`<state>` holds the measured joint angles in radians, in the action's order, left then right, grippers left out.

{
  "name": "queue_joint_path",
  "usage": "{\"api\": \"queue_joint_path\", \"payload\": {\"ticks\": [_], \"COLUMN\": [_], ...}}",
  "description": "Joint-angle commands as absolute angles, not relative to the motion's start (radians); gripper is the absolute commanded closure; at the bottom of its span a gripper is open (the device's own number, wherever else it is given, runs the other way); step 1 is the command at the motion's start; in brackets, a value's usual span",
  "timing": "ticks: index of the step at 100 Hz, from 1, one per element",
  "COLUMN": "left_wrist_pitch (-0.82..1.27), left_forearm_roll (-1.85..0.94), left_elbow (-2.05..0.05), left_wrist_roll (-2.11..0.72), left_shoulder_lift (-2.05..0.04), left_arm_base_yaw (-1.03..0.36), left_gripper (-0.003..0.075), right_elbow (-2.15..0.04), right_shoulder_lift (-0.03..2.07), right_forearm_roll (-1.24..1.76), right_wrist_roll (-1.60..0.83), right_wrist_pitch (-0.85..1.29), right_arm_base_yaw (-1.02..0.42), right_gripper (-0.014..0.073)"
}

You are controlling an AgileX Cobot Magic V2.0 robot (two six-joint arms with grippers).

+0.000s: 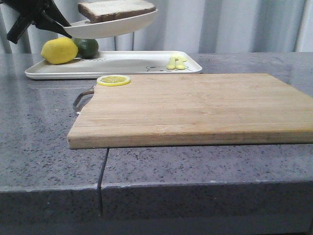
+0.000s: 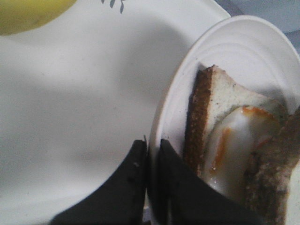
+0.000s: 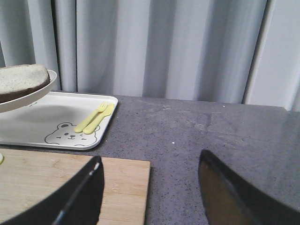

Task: Place bread and move sandwich to tray
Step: 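Lift the plate with the left gripper and carry it over the tray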

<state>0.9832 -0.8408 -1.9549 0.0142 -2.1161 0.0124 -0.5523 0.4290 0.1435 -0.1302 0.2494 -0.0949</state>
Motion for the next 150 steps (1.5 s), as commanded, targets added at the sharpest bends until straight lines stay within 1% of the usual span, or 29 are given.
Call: {"api": "queue_joint_path", "payload": {"ticks": [1, 25, 45, 78, 150], "left_wrist_pitch": [0.969, 0.961, 0.956, 0.945, 0.929], "left_forearm_roll": [-0.901, -0.882, -0.802, -0.801, -0.738], "left_elbow": [-2.048, -2.123, -2.129, -2.133, -2.139], "left_wrist_roll": [0.064, 0.074, 0.088, 0.088, 0.088], "left_shoulder_lift": [-2.09, -2.169, -2.188, -2.233, -2.235], "left_arm_base_yaw": [0.003, 0.003, 0.003, 0.003, -0.008], "left_gripper": [0.074, 0.074, 0.074, 0.074, 0.074], "right_elbow": [-0.58, -0.58, -0.58, -0.58, -0.58], "right_shoulder_lift": [0.433, 0.433, 0.433, 0.433, 0.433], "right_forearm_roll": [0.145, 0.145, 0.145, 0.144, 0.144], "right_wrist_roll": [-0.133, -0.133, -0.133, -0.133, -0.133], "right_wrist_pitch": [0.168, 0.167, 0.167, 0.167, 0.16], "right_arm_base_yaw": [-0.09, -0.09, -0.09, -0.09, -0.09], "right_gripper": [0.0146, 0.0146, 0.0146, 0.0146, 0.0146]}}
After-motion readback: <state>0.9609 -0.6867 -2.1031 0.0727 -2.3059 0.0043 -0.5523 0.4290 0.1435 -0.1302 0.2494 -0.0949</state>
